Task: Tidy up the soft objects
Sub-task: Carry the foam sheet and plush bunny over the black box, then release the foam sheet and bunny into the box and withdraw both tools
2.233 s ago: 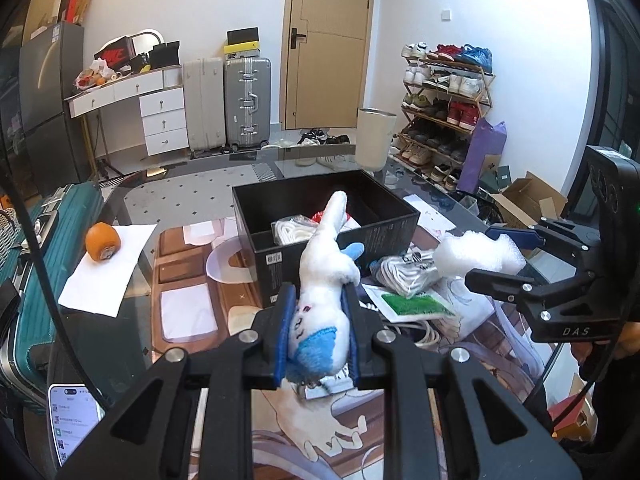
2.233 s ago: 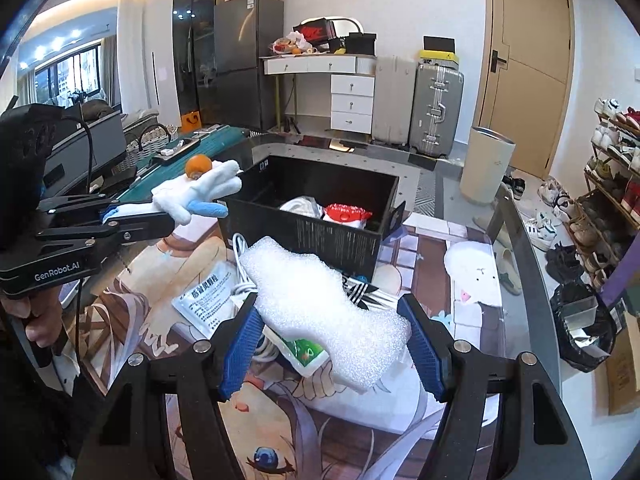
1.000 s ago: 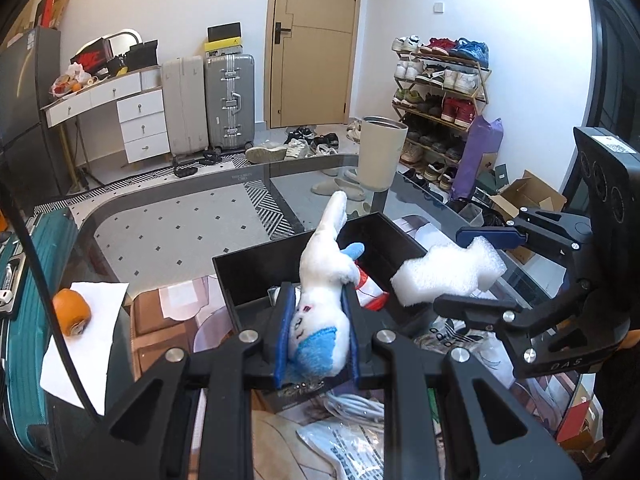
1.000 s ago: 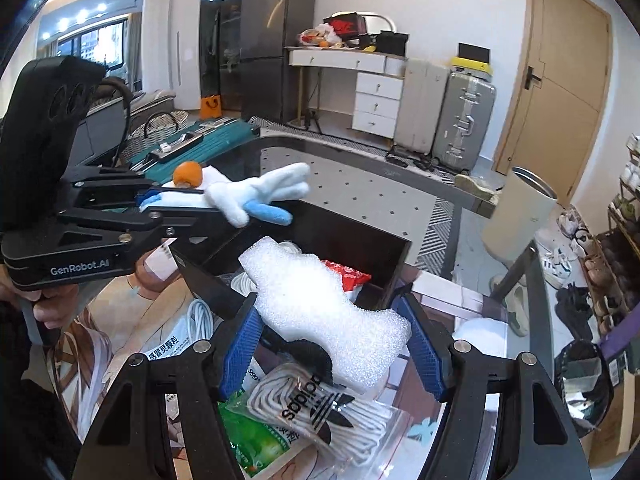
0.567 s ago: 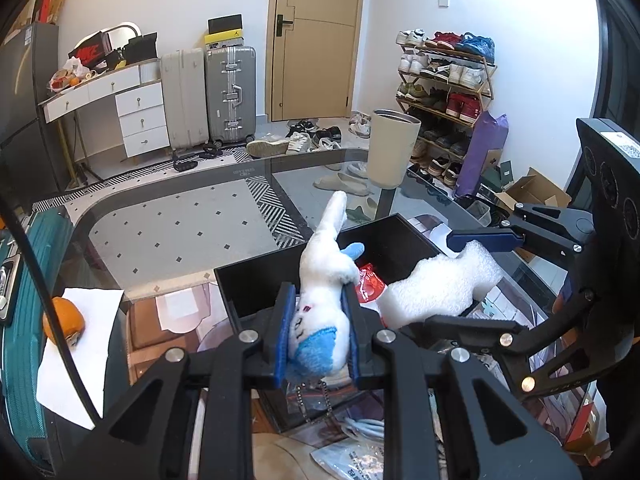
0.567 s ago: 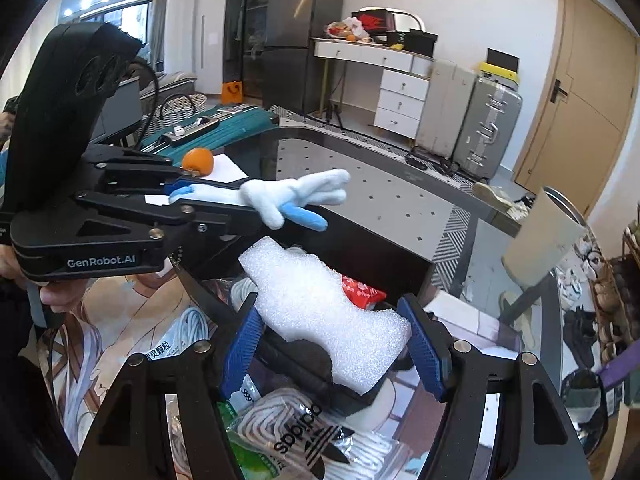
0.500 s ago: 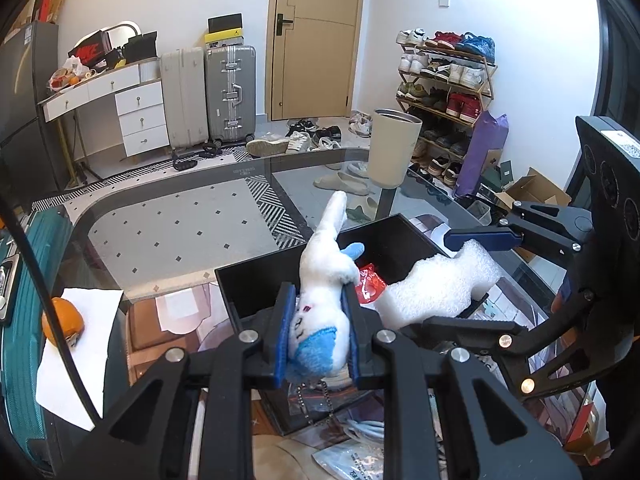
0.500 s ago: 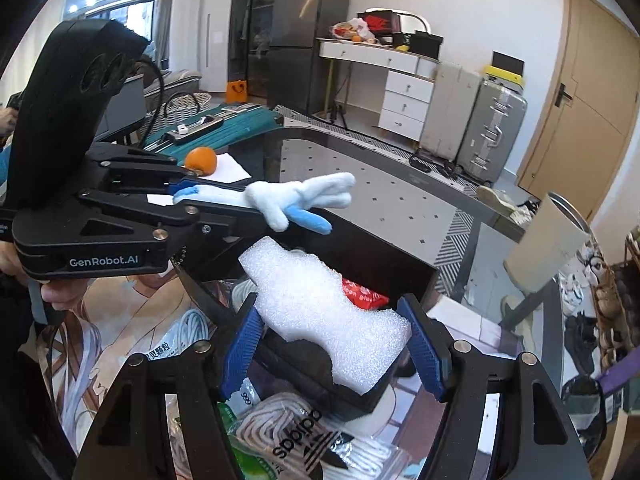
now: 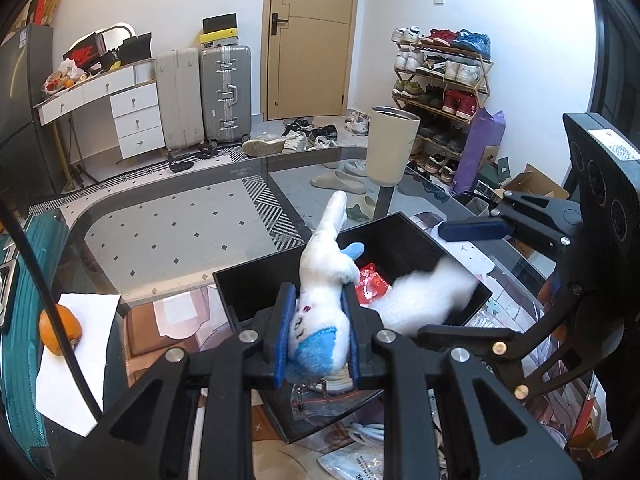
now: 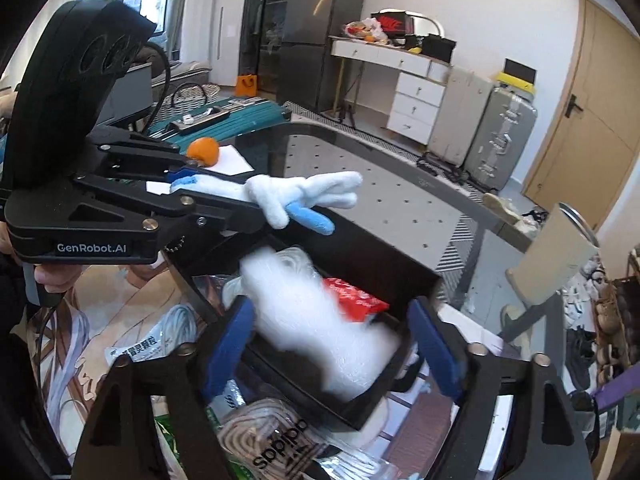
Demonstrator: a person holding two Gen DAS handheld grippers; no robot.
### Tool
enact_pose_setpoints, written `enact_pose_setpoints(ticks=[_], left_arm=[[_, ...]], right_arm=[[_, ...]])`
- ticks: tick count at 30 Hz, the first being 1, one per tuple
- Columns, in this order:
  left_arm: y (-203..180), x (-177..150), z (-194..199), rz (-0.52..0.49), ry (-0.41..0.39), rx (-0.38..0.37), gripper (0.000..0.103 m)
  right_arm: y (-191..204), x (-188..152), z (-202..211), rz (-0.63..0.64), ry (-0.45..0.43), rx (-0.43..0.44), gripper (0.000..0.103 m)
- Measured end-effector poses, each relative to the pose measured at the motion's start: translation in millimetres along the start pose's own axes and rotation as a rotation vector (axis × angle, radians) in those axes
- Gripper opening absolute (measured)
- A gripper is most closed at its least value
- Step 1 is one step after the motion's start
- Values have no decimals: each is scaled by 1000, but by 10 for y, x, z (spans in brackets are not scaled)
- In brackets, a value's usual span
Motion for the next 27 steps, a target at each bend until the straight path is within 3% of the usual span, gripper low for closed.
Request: enact_pose_setpoints(ticks=[12,16,18,19,21,23,27], left_arm=[[-104,-15,-67,-52,17,-39,21],[-133,-46,-130,-69,52,-13,23],[-144,-59,-111,-68,53,7,40],[-152,-64,-94,-64,53,18,60],[-163,-74,-35,-64,36,37,64],[-182,-90,19,-70,25,46,79],[-158,-130,167,-46,-23,78,96]], right_arm=[[-65,-131,174,-41,-1,-54,85],[-78,-152,213,-50,-1,-63,85],[-74,-161,235,-54,-1,-70,85],[-73,-167,255,-59,-3,-72,85],[-71,-175,282,-67,-5,-76,85],[-52,-196,325,-77,-10,-79,85],[-25,-260,420,-111,-16,-94,85]])
Point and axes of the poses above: each gripper's, at about its wrist camera, not at the fingertips, and z roughly against the way its jaws point, y to its left, x to its top, the point moved 3 cm from there along -z, roughly the way its jaws point, and after that the axes turned 9 degrees about z, right-handed, at the moved point
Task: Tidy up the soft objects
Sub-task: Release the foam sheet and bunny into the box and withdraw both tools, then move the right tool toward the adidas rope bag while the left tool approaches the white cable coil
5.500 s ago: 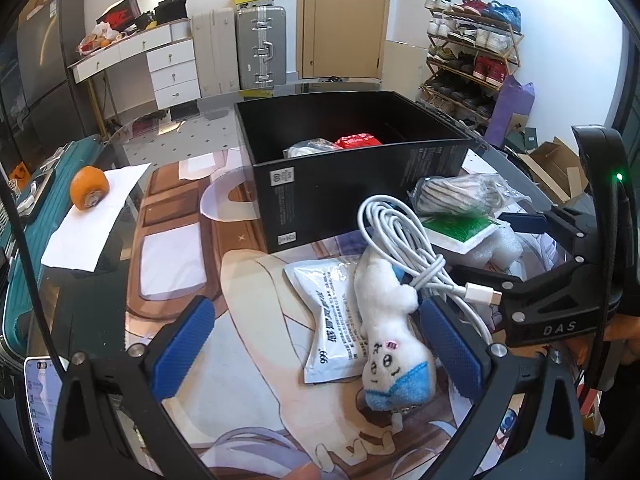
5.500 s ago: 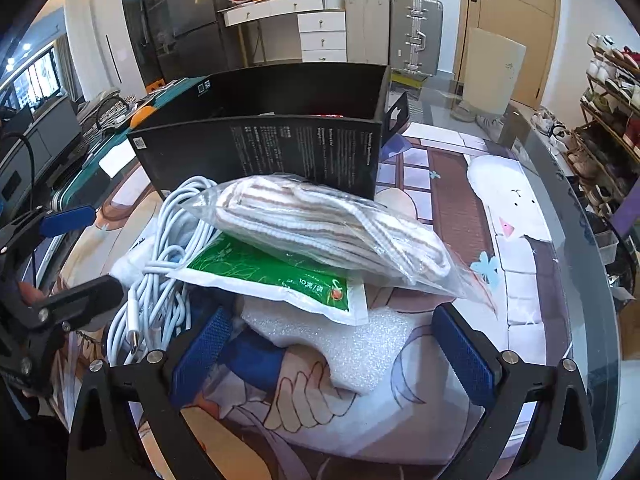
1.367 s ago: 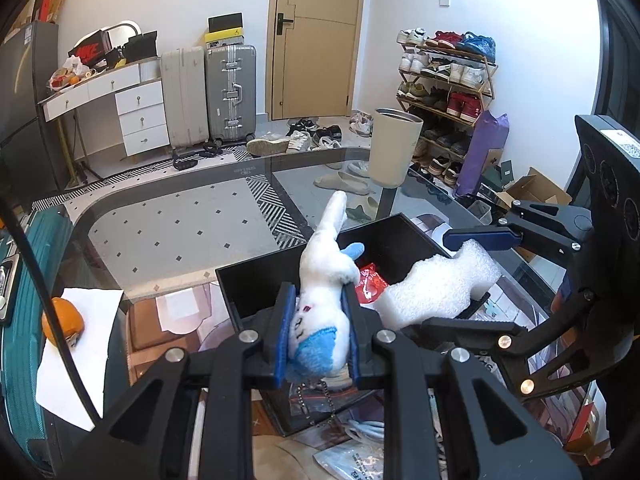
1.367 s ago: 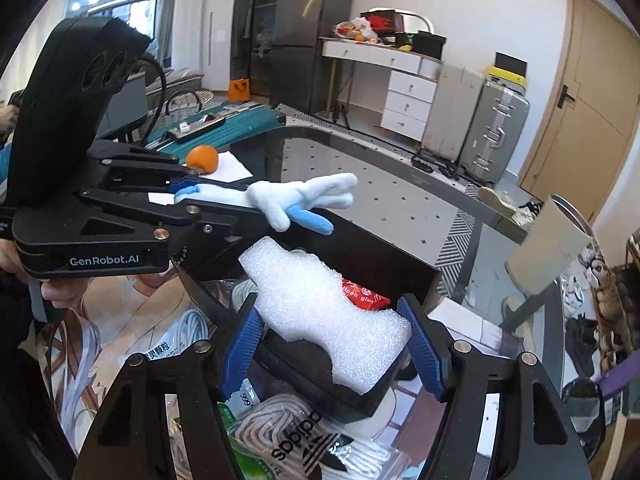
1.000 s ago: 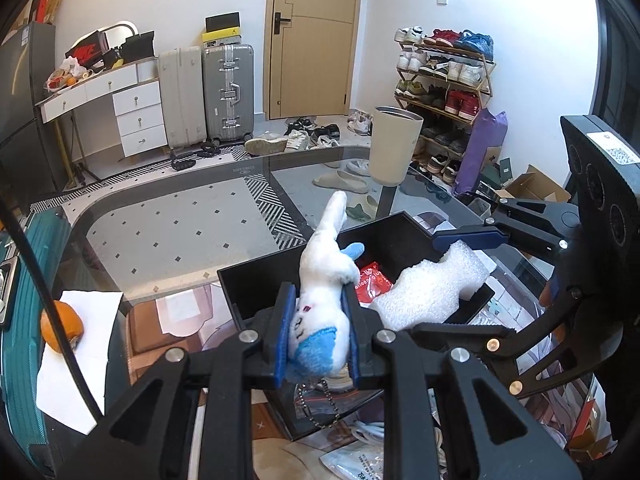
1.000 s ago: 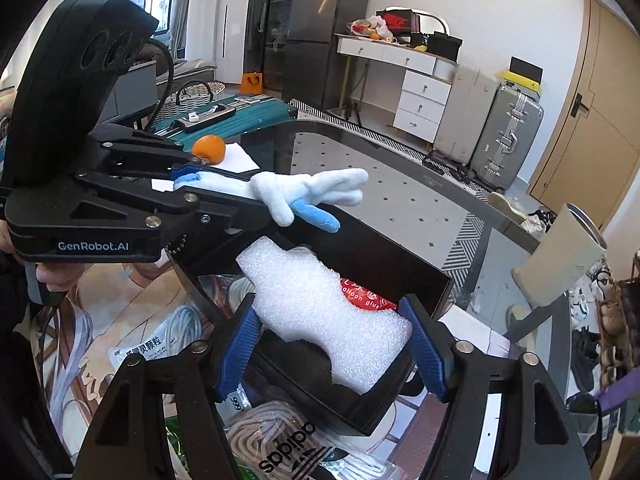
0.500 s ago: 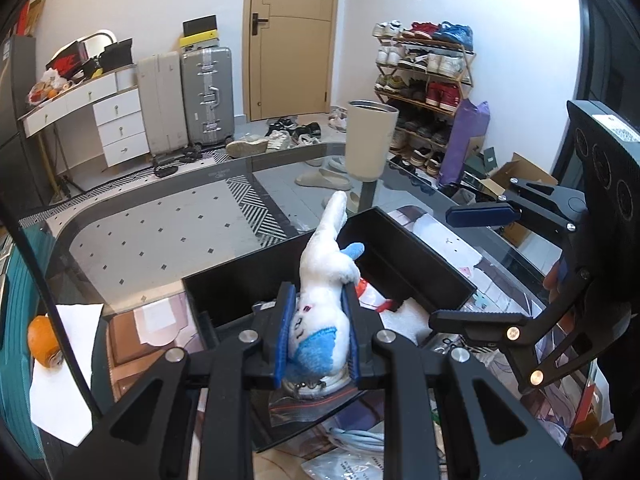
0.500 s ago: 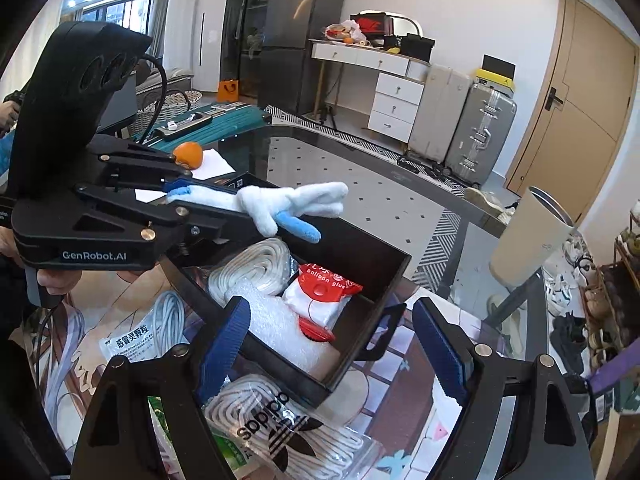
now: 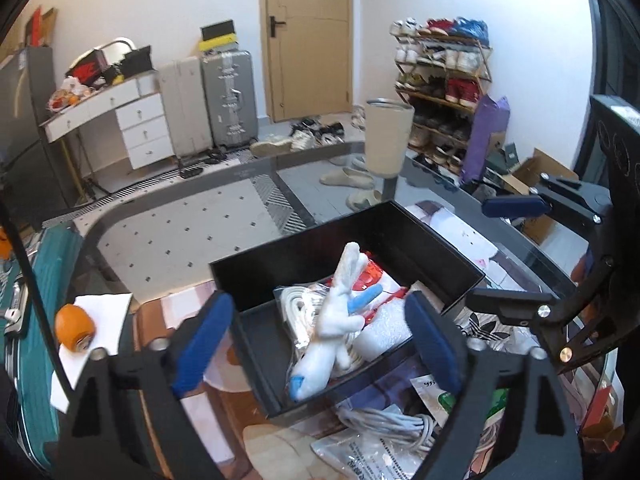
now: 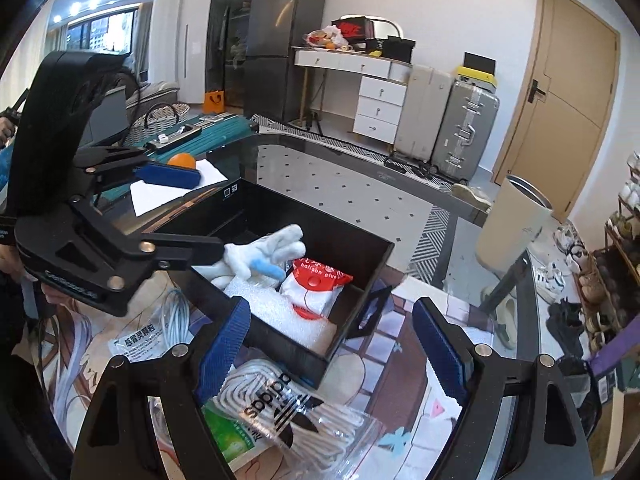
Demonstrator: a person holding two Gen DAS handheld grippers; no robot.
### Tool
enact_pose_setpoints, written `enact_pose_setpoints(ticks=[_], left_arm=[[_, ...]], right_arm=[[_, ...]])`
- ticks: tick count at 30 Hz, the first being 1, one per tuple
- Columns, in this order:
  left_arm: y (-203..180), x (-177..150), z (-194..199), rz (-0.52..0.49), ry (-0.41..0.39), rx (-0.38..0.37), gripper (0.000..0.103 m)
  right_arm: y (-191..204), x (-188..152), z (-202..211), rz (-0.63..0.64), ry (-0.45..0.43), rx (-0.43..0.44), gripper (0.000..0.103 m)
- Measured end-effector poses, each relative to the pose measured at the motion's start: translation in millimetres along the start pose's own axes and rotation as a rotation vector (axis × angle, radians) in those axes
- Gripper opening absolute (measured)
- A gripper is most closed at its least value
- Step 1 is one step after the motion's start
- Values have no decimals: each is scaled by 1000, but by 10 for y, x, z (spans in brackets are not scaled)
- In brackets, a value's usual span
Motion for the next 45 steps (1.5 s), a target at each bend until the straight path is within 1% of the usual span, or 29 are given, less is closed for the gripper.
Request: enact_pose_setpoints(ticks=[1,2,4,8,15,22,27,33,38,45], left_arm=[[12,-9,46,14,-14,12,101],[25,-23,84,28,-24,23,103],[49,-60,168,58,-38,33,103],[88,-127,275,92,-55,61,103],[118,-343,471,127,-71,88,103],[139,-544,555,140,-73,114,103],[111,-648,521,164,-67,111,103],[38,-713,491,150,-56,116,103],[-19,-771,448,123,-37,122,103],[-18,-801,413,133,-23,127,103]], right_arm=[[6,-4,26,-10,-3,-2,87],[9,-17,51,-19,-8,-3,90],[16,-56,113,-45,-11,-7,95],[33,-150,211,-69,-12,-22,101],[101,-350,358,-116,-10,-34,102],[114,-500,398,-207,-2,-27,102],[142,-505,378,-225,21,-1,102],[209,-494,382,-211,27,16,102],[198,-531,322,-243,43,21,102],[185,-552,258,-272,56,33,102]])
Point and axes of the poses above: each gripper's, at about its wrist camera, not at the fingertips, and z roughly against the way its jaws point, y to its left, x to its top, the point moved 3 cm from there along -z, roughly the way its jaws point, and after that the axes turned 9 degrees about z, right-handed, at the moved point
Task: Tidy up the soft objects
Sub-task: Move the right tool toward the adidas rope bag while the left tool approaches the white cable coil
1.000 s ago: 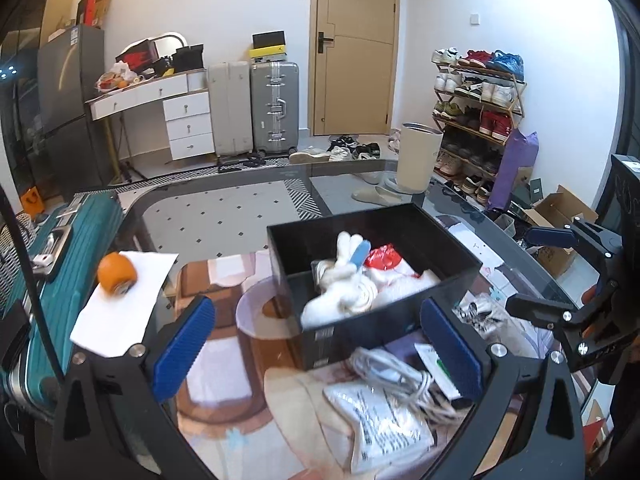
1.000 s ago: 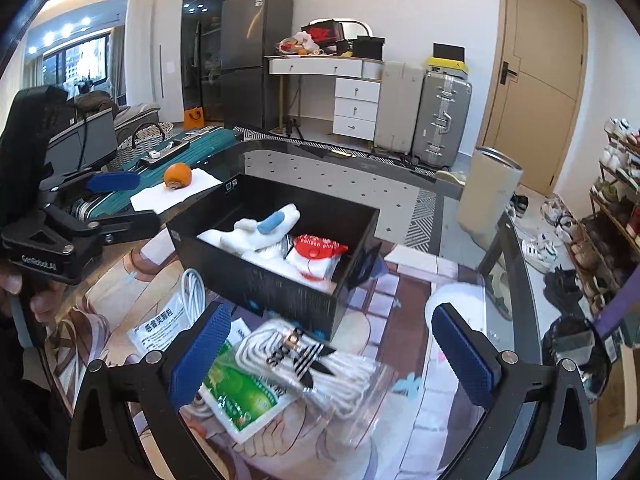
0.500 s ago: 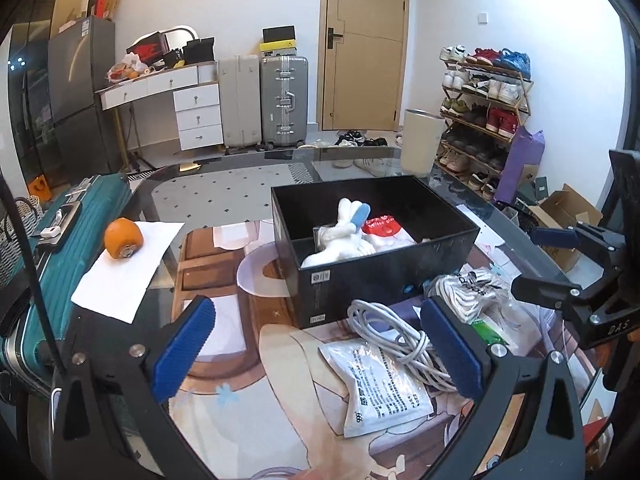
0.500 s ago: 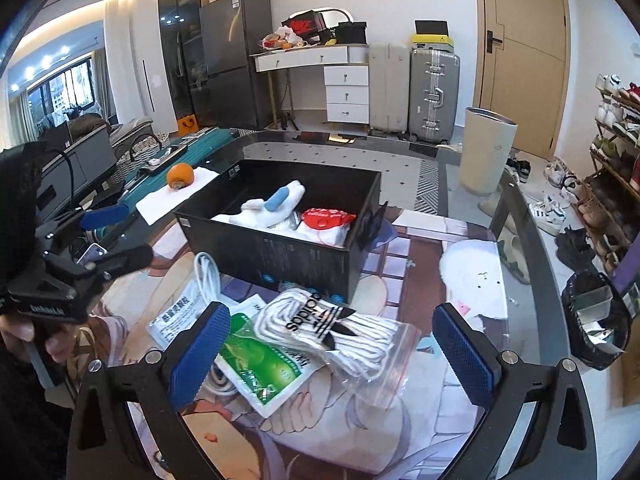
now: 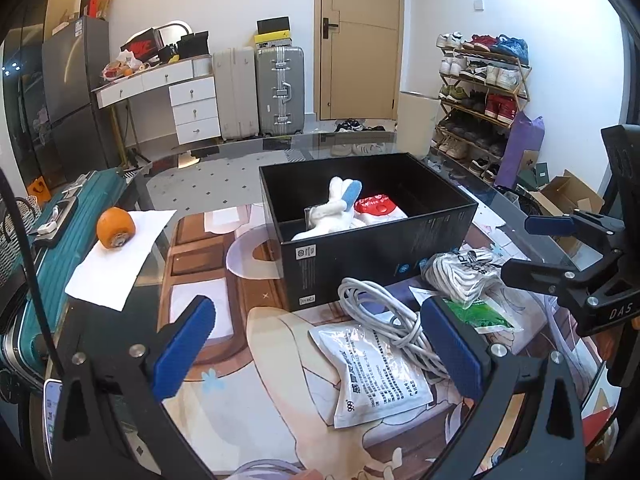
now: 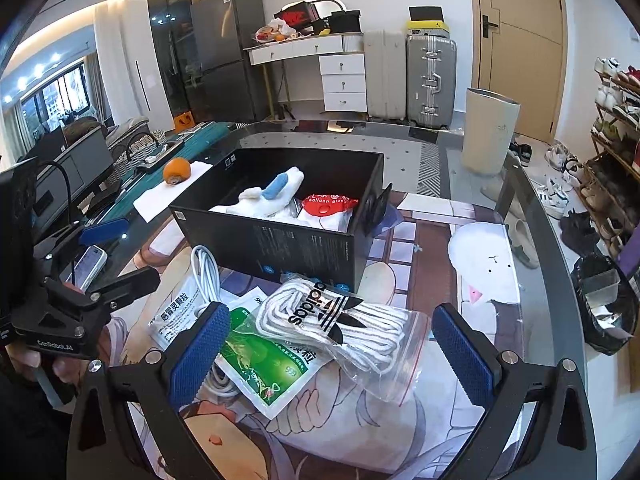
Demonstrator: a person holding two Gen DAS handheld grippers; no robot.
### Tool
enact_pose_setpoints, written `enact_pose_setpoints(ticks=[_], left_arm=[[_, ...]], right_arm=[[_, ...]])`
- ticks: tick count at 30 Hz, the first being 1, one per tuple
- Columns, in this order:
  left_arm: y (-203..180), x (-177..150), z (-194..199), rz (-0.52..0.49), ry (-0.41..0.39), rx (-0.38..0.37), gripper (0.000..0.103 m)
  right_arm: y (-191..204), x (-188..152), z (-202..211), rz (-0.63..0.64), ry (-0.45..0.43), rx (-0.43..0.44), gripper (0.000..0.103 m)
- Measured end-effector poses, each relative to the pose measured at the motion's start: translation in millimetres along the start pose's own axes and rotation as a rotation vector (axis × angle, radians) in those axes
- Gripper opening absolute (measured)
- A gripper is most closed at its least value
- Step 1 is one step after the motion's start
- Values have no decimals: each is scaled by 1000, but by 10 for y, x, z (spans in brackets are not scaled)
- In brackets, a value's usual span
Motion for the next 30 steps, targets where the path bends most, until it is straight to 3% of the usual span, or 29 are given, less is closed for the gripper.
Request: enact_pose_setpoints(ticks=[17,30], left_arm=[[192,41,-41,56,27,2,103],[191,-25,-136,34,68,-4,103]], right_arm=[[-43,42,-80,3,28,-3,102],[-87,-31,-365,-97,87,40,102]])
Point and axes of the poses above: each gripper's, at about its wrist camera, not at the fingertips, and z roughly against the way its jaws point, y to its left, x to its top, the point moved 3 cm from there along -z, roughly the way its jaws point, and after that the axes turned 9 degrees about z, right-handed, at the moved point
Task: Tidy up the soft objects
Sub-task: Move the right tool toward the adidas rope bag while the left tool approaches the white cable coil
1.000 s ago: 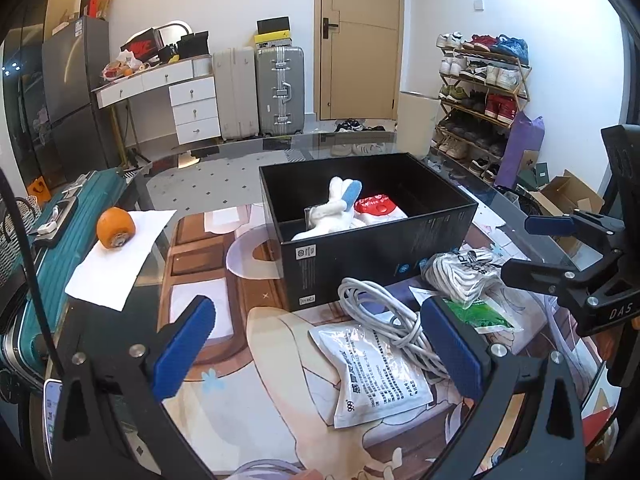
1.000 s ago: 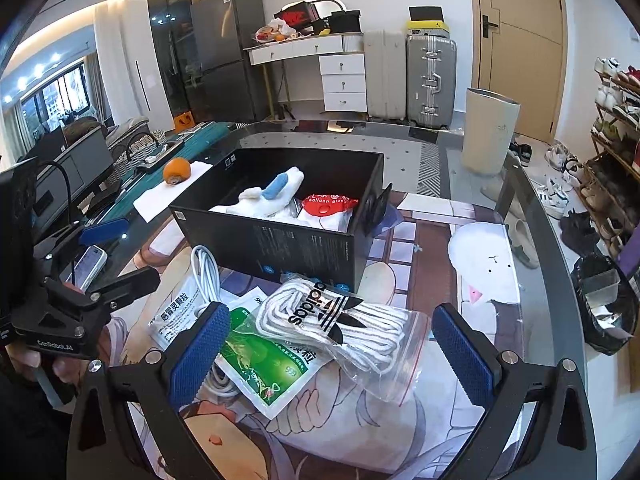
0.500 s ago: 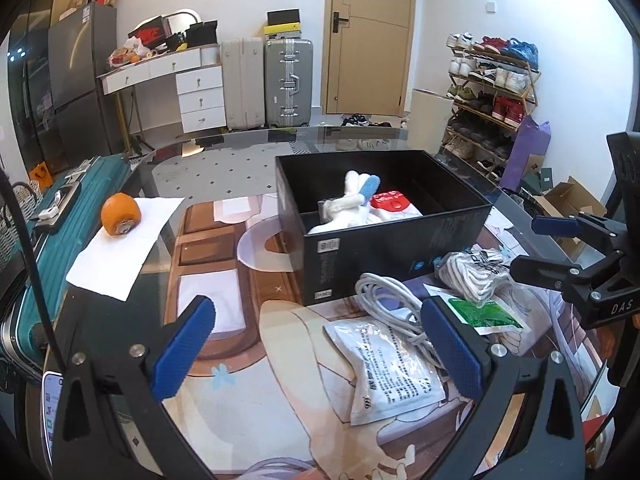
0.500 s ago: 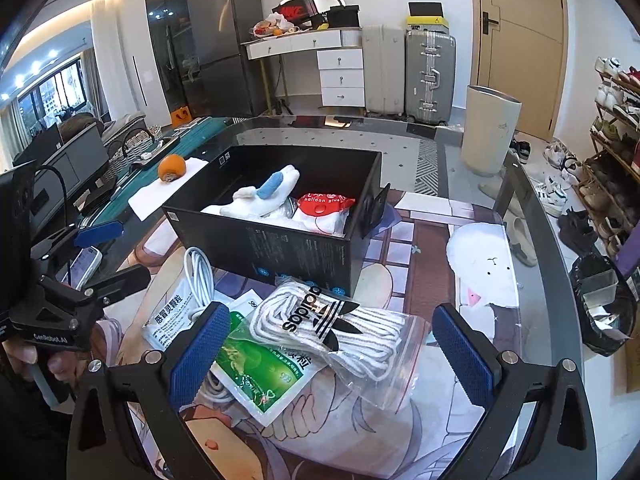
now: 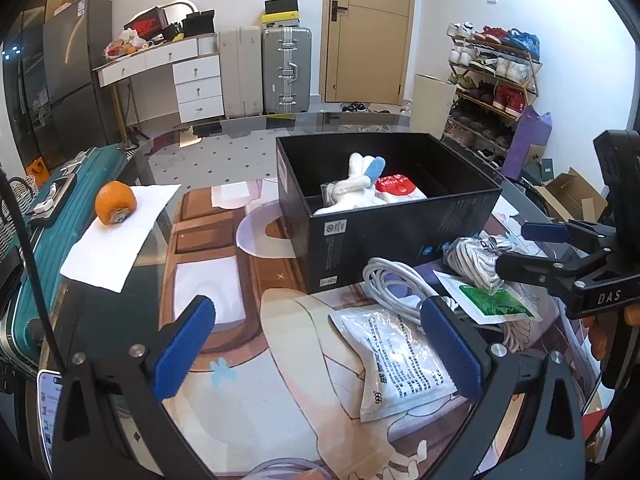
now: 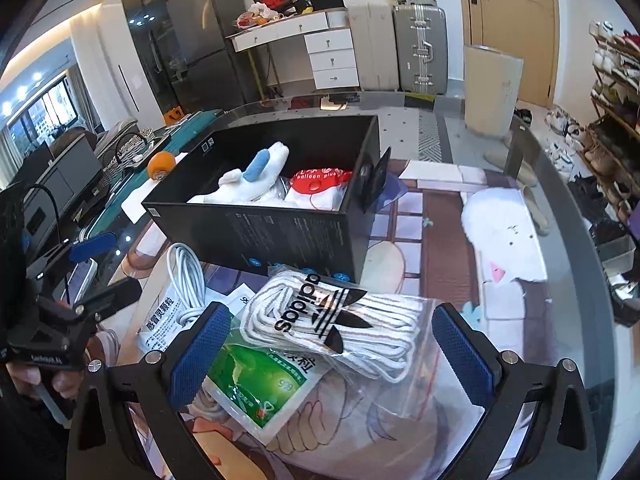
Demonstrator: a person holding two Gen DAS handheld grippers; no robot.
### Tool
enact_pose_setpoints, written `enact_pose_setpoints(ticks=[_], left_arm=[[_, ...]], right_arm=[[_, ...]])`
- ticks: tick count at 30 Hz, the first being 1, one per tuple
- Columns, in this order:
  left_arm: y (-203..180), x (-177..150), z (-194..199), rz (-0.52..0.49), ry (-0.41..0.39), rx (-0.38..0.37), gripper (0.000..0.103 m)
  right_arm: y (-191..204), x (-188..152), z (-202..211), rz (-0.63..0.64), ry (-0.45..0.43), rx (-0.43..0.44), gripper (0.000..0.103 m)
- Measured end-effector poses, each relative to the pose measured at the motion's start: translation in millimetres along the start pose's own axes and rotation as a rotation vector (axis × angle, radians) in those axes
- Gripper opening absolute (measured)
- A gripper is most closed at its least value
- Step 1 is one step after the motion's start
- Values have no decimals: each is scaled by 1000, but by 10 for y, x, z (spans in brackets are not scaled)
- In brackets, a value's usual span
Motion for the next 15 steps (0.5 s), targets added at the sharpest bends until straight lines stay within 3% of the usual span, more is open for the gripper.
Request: enact_pose_setpoints(ticks=[4,15], left_arm=[[-28,-25,-22,-11,13,-10,103],[-10,-67,-104,-6,46,-11,103]], right_arm=[[33,0,-97,-16,17,24,102],[-17,-1,-261,-34,57,-16,102]])
Point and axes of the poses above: each gripper's, at about its wrist camera, not at the fingertips, and z roughly against the way its jaws point, y to its left, x to its top, the point moved 3 cm from there along -z, roughly the way its jaws point, and after that the axes turned 9 degrees about z, right-handed, at the moved point
